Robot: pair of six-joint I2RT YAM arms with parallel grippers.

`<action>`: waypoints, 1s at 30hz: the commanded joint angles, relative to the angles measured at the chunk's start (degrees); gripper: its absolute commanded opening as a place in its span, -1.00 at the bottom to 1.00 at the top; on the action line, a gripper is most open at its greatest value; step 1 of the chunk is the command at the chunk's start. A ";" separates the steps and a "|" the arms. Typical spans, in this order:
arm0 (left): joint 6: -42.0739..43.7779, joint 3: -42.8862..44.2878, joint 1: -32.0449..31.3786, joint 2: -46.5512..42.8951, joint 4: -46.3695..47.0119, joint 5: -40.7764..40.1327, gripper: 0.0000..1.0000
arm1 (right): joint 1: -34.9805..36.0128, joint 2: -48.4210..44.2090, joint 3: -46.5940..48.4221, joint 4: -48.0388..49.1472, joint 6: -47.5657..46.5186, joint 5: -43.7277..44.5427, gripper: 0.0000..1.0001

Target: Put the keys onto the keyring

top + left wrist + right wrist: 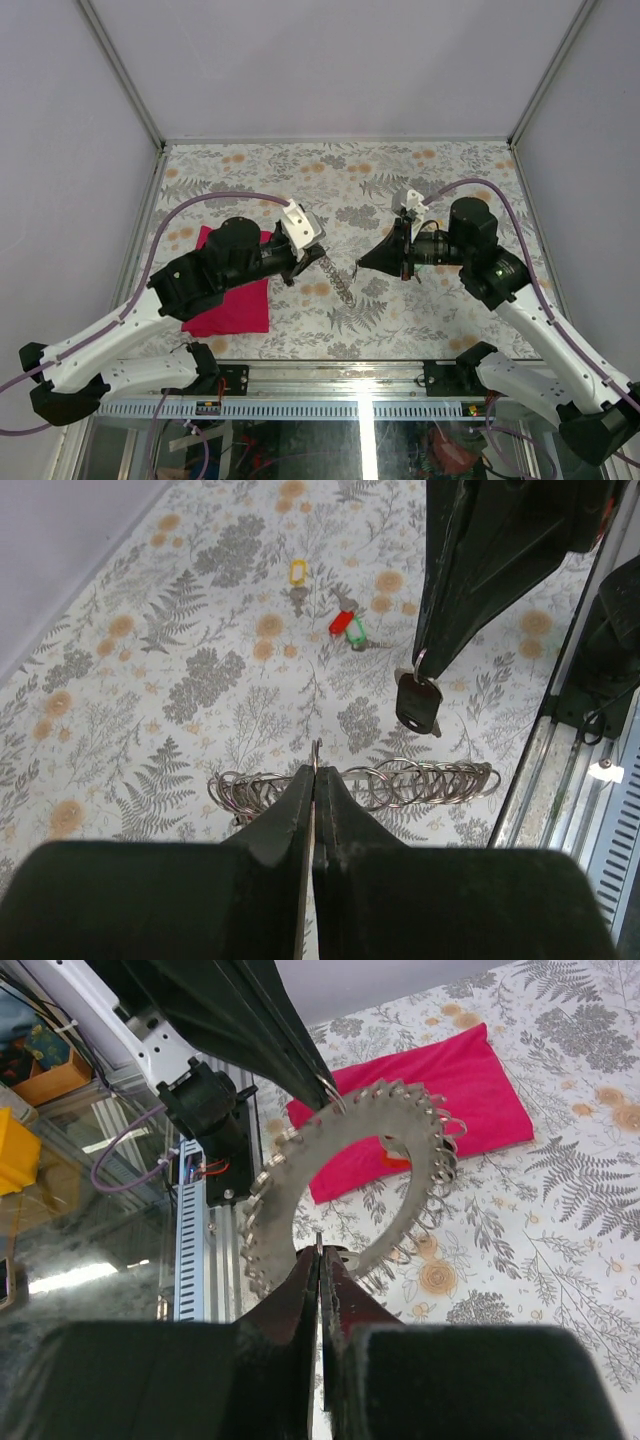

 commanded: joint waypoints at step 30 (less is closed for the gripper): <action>0.87 2.81 0.24 1.62 0.14 2.69 -1.00 | 7.48 9.48 4.40 22.22 10.72 1.59 -1.00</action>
